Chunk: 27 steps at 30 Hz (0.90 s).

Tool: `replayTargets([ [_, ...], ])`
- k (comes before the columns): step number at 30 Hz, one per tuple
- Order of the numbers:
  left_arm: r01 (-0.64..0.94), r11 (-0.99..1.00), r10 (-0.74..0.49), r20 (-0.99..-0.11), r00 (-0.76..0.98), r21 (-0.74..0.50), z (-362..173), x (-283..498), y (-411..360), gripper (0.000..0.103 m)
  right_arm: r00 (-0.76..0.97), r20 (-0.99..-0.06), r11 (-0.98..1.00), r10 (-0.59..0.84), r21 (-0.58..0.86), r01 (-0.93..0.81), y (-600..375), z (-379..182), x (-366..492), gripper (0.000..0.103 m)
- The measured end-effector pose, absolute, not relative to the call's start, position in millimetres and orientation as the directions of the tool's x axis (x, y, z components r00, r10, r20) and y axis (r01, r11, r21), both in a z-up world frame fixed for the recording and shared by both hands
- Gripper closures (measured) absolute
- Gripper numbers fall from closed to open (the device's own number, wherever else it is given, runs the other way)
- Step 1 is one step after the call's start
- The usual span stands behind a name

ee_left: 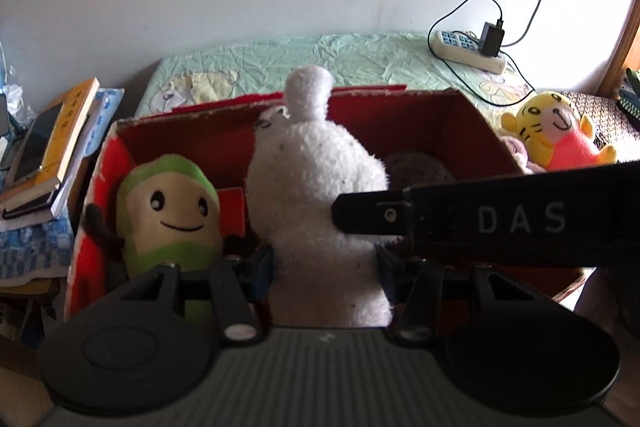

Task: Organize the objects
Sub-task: 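Carry the white bunny with the right gripper and lower it into the red box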

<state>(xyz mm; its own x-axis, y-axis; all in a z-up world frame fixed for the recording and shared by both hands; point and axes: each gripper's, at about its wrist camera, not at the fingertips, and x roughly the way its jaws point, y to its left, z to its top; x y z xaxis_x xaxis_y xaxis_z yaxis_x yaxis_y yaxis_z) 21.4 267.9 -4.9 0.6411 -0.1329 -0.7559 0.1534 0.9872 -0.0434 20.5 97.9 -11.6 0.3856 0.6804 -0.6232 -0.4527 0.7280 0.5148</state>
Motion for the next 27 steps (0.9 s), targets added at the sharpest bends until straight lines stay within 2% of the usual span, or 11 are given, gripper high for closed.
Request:
replayTargets([
  [12,0.135,0.99,-0.117,-0.803,0.584,-0.046,-30,33,290,0.049,0.342,-0.684,0.752,0.644,0.485,-0.446,134,-31,21,0.078],
  [27,0.128,0.99,-0.12,-0.81,0.574,-0.056,-31,34,292,0.043,0.334,-0.685,0.754,0.647,0.514,-0.408,132,-32,20,0.073],
])
